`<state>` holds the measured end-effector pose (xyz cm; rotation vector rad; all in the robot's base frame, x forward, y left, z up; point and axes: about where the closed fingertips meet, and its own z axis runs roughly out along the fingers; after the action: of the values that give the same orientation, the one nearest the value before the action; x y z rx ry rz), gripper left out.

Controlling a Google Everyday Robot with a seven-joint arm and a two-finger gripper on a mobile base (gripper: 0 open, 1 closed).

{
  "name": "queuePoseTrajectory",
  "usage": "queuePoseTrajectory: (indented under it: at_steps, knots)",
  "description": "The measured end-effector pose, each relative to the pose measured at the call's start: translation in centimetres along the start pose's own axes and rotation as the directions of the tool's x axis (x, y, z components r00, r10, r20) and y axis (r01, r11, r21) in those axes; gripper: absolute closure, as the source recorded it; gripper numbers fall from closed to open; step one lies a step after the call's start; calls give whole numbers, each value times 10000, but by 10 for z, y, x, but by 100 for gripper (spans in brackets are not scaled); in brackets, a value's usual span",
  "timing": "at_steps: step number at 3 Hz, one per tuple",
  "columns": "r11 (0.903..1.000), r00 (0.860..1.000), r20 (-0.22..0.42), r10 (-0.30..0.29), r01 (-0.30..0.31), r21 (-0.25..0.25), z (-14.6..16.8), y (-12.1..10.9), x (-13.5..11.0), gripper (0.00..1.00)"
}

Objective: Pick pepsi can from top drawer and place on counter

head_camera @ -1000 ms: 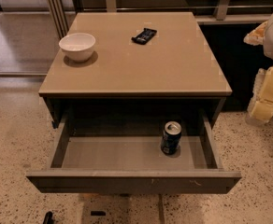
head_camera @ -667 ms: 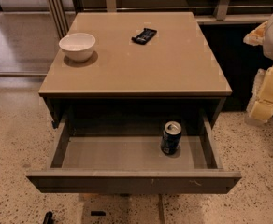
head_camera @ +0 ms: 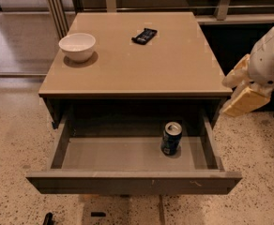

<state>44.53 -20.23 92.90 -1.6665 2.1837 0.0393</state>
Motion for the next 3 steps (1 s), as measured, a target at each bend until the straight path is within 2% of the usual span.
queuePoseTrajectory:
  at_steps: [1, 2, 3]
  knots:
    - [9984, 9930, 1076, 482, -446, -355, 67, 6, -10, 72]
    - [9979, 9871, 1511, 536, -583, 265, 76, -11, -19, 95]
    - [9979, 9870, 1512, 536, -583, 268, 76, -11, -19, 100]
